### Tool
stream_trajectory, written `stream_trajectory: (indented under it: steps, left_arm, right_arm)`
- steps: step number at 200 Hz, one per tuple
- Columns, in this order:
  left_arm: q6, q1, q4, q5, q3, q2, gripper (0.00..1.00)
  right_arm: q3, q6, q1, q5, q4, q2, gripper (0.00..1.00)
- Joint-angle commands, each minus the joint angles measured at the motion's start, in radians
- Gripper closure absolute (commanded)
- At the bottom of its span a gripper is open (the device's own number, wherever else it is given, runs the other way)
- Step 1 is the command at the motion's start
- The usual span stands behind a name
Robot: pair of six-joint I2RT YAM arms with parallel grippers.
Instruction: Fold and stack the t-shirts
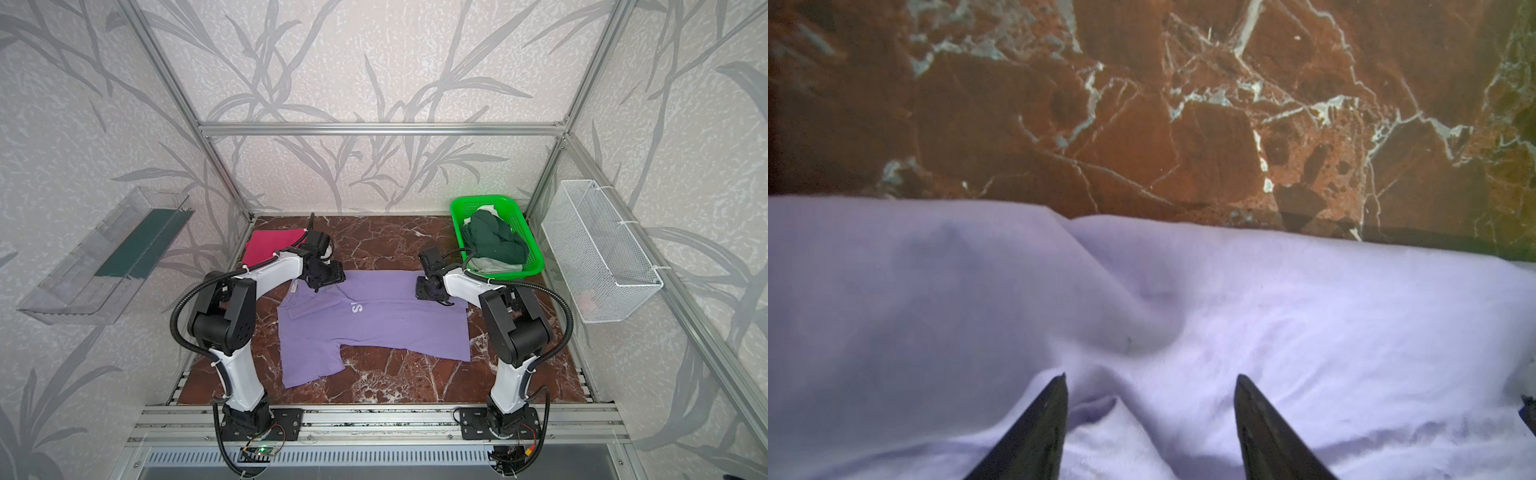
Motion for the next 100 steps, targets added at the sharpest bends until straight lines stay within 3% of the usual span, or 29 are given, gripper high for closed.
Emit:
stream_trajectory:
  steps: [1, 38, 68, 89, 100]
  left_arm:
    - [0.027, -0.011, -0.046, -0.057, 0.039, 0.023, 0.37]
    - [0.051, -0.023, -0.060, 0.006, 0.052, 0.057, 0.40]
    - [0.091, -0.036, -0.124, 0.099, -0.029, -0.038, 0.48]
    - [0.137, -0.037, -0.238, 0.281, -0.101, -0.148, 0.54]
    - [0.169, -0.039, -0.304, 0.443, -0.150, -0.225, 0.56]
  right_arm:
    - [0.000, 0.007, 0.003, -0.005, -0.028, -0.003, 0.59]
    - [0.001, 0.010, 0.002, -0.016, -0.027, 0.018, 0.59]
    - [0.005, 0.010, 0.002, -0.013, -0.028, 0.014, 0.58]
    - [0.016, 0.007, 0.001, -0.016, -0.032, 0.018, 0.58]
    - [0.021, 0.002, 0.001, -0.013, -0.039, 0.017, 0.58]
